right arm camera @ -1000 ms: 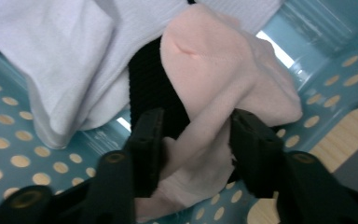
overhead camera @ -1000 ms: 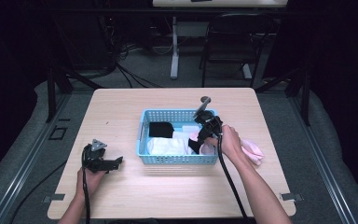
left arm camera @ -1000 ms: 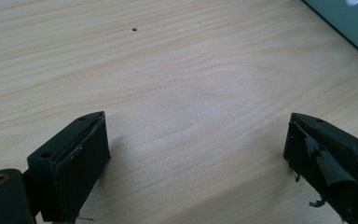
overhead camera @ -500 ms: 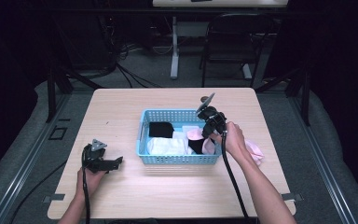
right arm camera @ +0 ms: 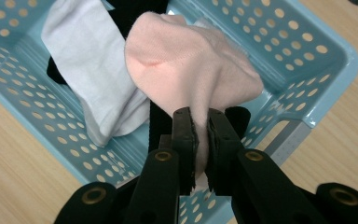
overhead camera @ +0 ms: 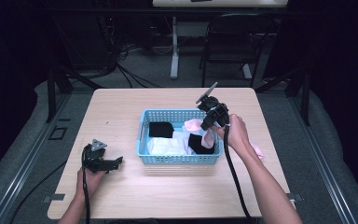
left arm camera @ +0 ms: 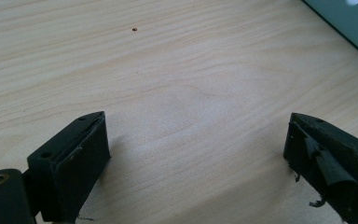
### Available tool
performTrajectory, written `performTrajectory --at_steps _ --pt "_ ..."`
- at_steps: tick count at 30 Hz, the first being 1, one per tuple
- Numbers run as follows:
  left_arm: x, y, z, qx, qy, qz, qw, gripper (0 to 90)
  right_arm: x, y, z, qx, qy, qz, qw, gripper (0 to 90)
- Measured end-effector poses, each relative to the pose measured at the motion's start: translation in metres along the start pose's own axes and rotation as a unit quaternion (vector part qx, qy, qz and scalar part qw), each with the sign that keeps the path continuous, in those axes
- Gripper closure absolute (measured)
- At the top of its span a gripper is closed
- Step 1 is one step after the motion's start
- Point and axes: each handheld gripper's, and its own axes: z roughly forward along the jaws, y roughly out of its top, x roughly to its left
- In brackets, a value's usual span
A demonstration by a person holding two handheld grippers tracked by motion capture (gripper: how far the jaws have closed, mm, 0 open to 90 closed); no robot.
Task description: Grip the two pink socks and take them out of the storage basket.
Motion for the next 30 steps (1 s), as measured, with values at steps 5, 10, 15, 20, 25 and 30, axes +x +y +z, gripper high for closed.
performTrajectory --at_steps 5,10,15,20,25,30 --pt "0.000 0.000 0.000 0.000 0.000 0.000 1.0000 6.5 0.000 0.001 -0.012 -0.013 -0.001 -0.001 0.9999 83.2" --pt "0.000 0.000 0.000 0.003 -0.002 0.001 1.0000 6.5 0.000 -0.001 -0.026 -0.020 -0.004 -0.004 0.9998 83.3" --pt "0.000 0.000 0.000 0.003 -0.001 0.001 1.0000 6.5 0.001 -0.003 -0.041 -0.026 -0.011 -0.008 0.9996 83.3" --pt "0.000 0.000 0.000 0.003 -0.001 0.001 1.0000 6.5 0.000 -0.006 -0.053 -0.025 -0.015 -0.010 0.9995 83.3" --pt "0.000 0.000 0.000 0.003 -0.001 0.001 1.0000 6.5 -0.004 -0.010 -0.064 -0.027 -0.019 -0.007 0.9994 83.3" --pt "0.000 0.000 0.000 0.003 -0.001 0.001 1.0000 6.5 -0.011 -0.018 -0.074 -0.030 -0.027 0.000 0.9992 83.3"
